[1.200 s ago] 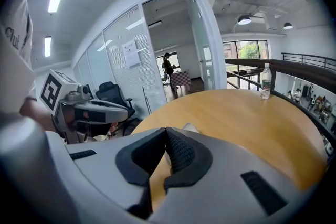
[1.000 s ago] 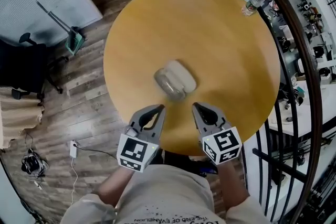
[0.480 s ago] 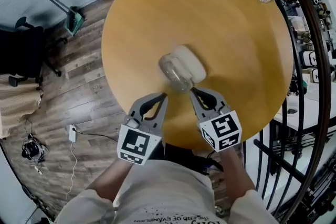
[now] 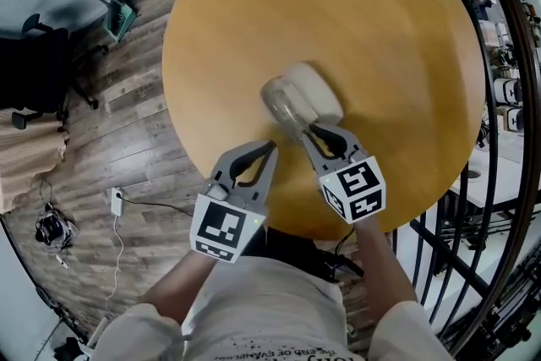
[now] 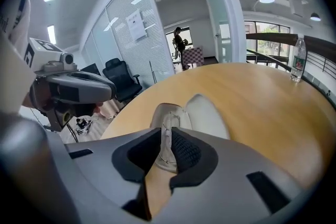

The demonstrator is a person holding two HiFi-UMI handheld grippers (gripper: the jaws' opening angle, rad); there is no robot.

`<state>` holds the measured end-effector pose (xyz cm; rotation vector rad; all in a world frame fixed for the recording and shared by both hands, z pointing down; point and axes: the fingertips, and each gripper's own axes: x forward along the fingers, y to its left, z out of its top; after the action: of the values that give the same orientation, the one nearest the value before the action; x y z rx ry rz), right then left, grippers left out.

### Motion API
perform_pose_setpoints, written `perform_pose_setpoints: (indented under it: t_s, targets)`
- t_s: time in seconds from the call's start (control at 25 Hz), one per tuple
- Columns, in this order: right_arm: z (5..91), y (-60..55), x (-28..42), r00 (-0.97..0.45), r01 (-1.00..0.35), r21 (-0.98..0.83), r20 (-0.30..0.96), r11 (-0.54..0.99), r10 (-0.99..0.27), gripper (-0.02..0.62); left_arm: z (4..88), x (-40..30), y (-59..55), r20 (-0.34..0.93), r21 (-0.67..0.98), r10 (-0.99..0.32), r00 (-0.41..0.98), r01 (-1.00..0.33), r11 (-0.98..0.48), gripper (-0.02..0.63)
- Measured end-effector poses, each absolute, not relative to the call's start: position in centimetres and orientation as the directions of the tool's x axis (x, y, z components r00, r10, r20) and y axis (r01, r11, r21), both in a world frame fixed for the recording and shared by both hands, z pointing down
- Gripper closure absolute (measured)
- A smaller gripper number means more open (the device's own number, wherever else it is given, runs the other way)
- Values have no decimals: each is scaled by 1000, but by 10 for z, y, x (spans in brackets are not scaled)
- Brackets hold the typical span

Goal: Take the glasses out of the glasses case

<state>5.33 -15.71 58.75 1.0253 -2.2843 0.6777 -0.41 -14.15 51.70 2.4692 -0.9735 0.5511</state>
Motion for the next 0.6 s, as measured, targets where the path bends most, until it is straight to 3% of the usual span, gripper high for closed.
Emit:
perform_pose_setpoints:
  t_s: [0.6]
  targets:
    - [628,-159,45,-592,-738,-267,696,619,-406,511,536,-13,-142,529,262,-535,658,-727,-634,581]
